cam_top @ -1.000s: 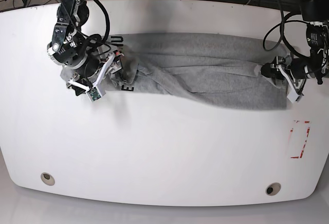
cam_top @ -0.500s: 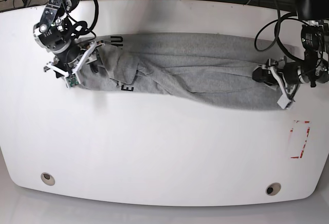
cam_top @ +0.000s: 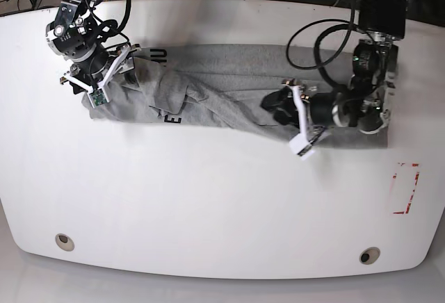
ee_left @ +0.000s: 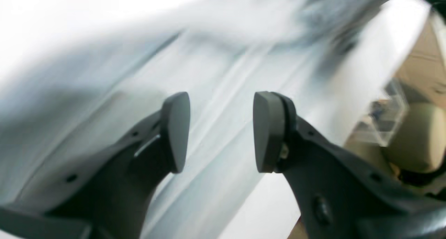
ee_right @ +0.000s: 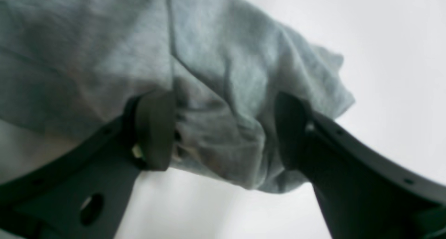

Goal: Fold the T-shirt properly

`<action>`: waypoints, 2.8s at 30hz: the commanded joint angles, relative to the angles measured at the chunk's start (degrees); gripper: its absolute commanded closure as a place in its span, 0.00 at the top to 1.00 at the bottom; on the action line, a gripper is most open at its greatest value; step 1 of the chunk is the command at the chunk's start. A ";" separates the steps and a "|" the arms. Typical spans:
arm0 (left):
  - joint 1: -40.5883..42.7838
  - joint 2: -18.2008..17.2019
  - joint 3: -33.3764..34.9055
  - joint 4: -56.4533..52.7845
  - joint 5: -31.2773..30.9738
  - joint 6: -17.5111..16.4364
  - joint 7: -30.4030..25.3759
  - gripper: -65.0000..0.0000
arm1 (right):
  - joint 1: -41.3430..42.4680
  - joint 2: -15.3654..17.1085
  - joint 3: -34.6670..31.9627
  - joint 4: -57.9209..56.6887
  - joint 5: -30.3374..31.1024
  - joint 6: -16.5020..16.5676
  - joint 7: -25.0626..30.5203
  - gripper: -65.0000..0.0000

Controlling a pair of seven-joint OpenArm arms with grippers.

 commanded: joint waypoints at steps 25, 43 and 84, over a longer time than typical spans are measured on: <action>-1.45 20.58 14.83 -15.13 14.03 -0.12 -9.64 0.42 | 2.03 -0.09 0.07 -9.09 0.71 -0.05 3.90 0.20; -1.53 16.54 15.09 -21.89 13.76 -0.03 -14.30 0.42 | 1.94 0.27 1.03 -8.92 0.18 -0.05 3.90 0.07; -4.52 9.51 15.01 -16.44 -9.09 0.14 -14.12 0.43 | 2.38 2.11 5.87 -0.74 0.80 -0.05 3.81 0.62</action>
